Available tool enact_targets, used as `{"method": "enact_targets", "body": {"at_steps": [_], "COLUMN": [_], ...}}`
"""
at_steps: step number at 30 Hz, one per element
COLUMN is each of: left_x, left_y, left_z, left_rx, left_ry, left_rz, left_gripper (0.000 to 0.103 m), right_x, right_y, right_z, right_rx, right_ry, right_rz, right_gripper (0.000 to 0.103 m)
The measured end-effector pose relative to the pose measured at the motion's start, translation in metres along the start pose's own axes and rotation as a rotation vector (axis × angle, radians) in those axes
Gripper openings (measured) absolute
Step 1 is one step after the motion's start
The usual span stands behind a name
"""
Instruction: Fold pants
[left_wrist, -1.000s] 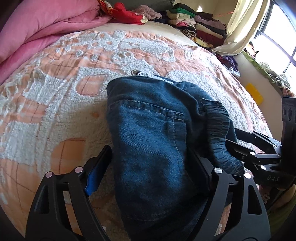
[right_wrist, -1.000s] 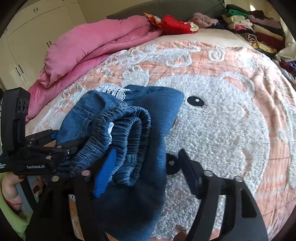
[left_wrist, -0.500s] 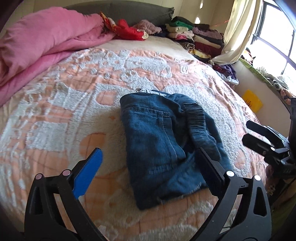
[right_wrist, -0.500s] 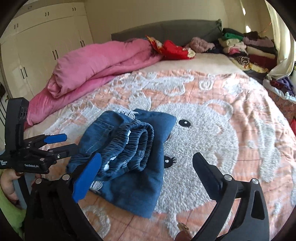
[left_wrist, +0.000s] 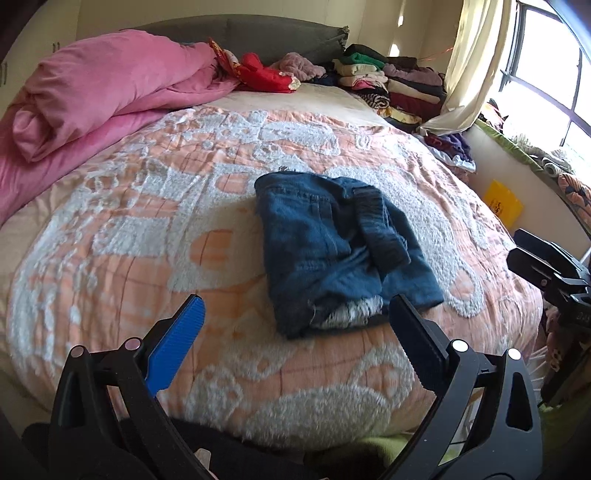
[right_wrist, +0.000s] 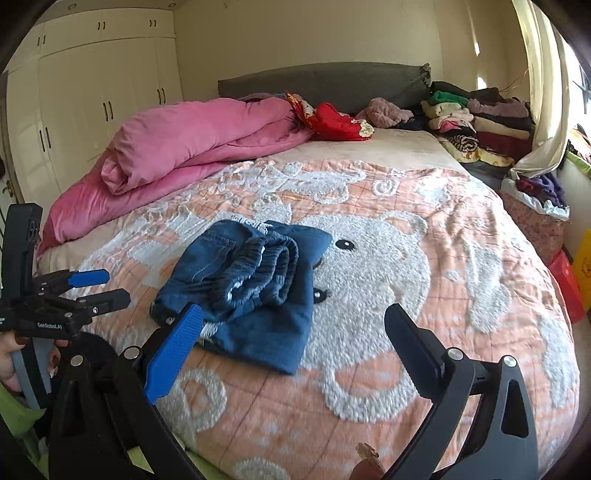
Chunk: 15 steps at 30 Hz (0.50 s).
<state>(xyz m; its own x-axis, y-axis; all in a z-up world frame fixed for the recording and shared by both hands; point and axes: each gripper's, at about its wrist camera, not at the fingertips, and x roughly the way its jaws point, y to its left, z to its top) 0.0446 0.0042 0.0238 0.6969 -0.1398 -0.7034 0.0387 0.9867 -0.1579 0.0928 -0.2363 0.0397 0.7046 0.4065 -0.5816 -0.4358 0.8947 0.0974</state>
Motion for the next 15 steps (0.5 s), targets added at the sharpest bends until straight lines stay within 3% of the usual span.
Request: {"method": "enact_targets", "body": {"at_steps": [9,15], "left_x": [-0.012,-0.007], "left_y": [0.002,0.007], "left_z": [-0.026,-0.039], "left_rx": [0.018,-0.006], "left_ry": [0.031,0.061], "left_rz": [0.019,0.009], "left_gripper": [0.093,0.093], "right_x": [-0.019,-0.004], "right_y": [0.012,0.012], "right_z": [-0.026,-0.048], "right_rx": [-0.002,0.047], "right_ry": [0.018,0.073], "right_rz": [-0.051,-0.075], "right_gripper": [0.098,0.098]}}
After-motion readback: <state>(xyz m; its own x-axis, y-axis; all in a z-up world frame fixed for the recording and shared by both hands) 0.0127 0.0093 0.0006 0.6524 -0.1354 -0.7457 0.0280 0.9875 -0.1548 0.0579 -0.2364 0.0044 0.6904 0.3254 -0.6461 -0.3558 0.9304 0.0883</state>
